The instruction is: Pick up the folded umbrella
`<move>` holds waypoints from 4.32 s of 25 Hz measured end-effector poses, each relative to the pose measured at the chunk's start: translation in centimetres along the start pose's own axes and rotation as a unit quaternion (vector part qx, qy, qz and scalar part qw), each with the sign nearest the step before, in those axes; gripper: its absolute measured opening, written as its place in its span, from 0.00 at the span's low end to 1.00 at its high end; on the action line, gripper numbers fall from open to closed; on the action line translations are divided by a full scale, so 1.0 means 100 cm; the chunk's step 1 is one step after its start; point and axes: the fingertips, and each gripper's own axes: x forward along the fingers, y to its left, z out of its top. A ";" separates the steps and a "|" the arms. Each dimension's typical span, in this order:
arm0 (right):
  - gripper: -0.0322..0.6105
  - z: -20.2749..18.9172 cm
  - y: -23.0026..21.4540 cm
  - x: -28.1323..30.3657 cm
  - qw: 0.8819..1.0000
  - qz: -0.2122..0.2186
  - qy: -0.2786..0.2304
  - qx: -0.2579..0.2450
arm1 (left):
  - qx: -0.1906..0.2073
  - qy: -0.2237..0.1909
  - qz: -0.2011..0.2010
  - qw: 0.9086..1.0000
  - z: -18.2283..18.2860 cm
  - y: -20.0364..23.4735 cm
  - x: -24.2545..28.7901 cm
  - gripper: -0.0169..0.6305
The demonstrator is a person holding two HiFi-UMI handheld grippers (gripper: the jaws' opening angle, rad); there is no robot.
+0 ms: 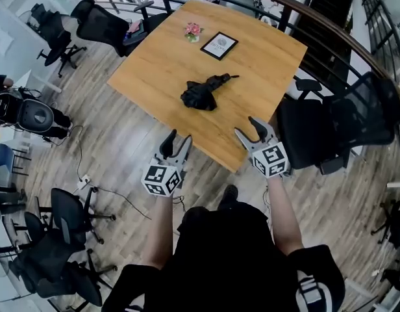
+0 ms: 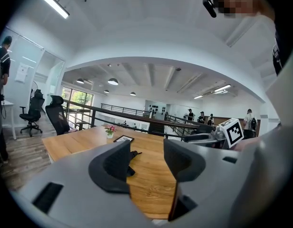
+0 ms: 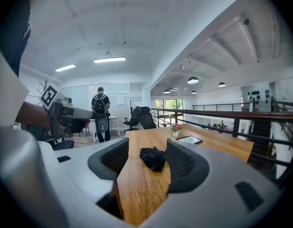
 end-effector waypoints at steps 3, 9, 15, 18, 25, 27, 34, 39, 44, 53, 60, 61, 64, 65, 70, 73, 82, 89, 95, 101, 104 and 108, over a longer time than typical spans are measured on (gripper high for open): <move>0.46 -0.001 -0.002 0.006 1.000 0.006 0.007 -0.003 | -0.001 0.000 0.002 1.000 0.000 0.004 0.009 0.37; 0.46 0.000 -0.013 0.018 1.000 0.003 0.015 -0.007 | -0.002 -0.003 -0.006 1.000 0.003 0.013 0.031 0.37; 0.46 0.001 -0.030 0.045 0.999 -0.017 0.028 0.001 | -0.007 0.008 -0.029 1.000 0.008 0.038 0.068 0.37; 0.45 0.003 -0.043 0.065 0.999 -0.034 0.031 0.010 | -0.007 0.016 -0.047 0.999 0.012 0.054 0.094 0.37; 0.45 0.013 -0.066 0.122 0.996 -0.074 0.033 0.023 | -0.007 0.039 -0.093 0.995 0.016 0.104 0.153 0.37; 0.46 0.016 -0.071 0.136 0.995 -0.087 0.034 0.027 | -0.006 0.046 -0.109 0.993 0.016 0.116 0.169 0.37; 0.46 0.006 -0.080 0.165 0.988 -0.136 0.055 0.043 | -0.002 0.076 -0.173 0.982 0.007 0.140 0.220 0.37; 0.46 -0.001 -0.090 0.176 0.983 -0.161 0.058 0.066 | 0.002 0.103 -0.200 0.974 -0.005 0.148 0.245 0.37; 0.46 -0.016 -0.093 0.185 0.980 -0.166 0.066 0.082 | 0.008 0.126 -0.208 0.970 -0.024 0.155 0.259 0.37; 0.46 -0.044 -0.101 0.205 0.979 -0.151 0.084 0.107 | 0.012 0.172 -0.199 0.965 -0.064 0.164 0.277 0.37; 0.45 -0.068 -0.107 0.209 0.977 -0.139 0.104 0.123 | 0.029 0.217 -0.198 0.955 -0.107 0.159 0.292 0.38; 0.45 -0.073 -0.107 0.209 0.976 -0.139 0.107 0.128 | 0.034 0.225 -0.201 0.953 -0.114 0.158 0.295 0.38; 0.45 -0.089 -0.109 0.210 0.974 -0.136 0.117 0.140 | 0.046 0.247 -0.207 0.946 -0.134 0.154 0.304 0.39; 0.45 -0.095 -0.110 0.211 0.973 -0.134 0.120 0.142 | 0.047 0.252 -0.207 0.944 -0.141 0.152 0.307 0.39; 0.45 -0.118 -0.113 0.213 0.971 -0.122 0.134 0.155 | 0.085 0.286 -0.209 0.931 -0.176 0.148 0.319 0.46; 0.45 -0.123 -0.110 0.215 0.971 -0.113 0.138 0.159 | 0.116 0.316 -0.219 0.916 -0.197 0.142 0.328 0.49; 0.45 -0.125 -0.108 0.218 0.971 -0.102 0.139 0.167 | 0.159 0.378 -0.208 0.888 -0.236 0.151 0.337 0.51; 0.45 -0.127 -0.112 0.213 0.970 -0.109 0.141 0.167 | 0.153 0.420 -0.203 0.871 -0.253 0.154 0.339 0.53; 0.45 -0.123 -0.108 0.210 0.970 -0.111 0.141 0.166 | 0.134 0.471 -0.221 0.843 -0.262 0.151 0.341 0.52; 0.45 -0.113 -0.103 0.208 0.972 -0.113 0.135 0.158 | 0.140 0.466 -0.232 0.842 -0.262 0.151 0.339 0.47; 0.45 -0.105 -0.101 0.202 0.972 -0.116 0.134 0.155 | 0.144 0.465 -0.232 0.842 -0.263 0.151 0.338 0.45; 0.45 -0.095 -0.102 0.193 0.973 -0.127 0.126 0.147 | 0.150 0.461 -0.223 0.846 -0.261 0.149 0.337 0.43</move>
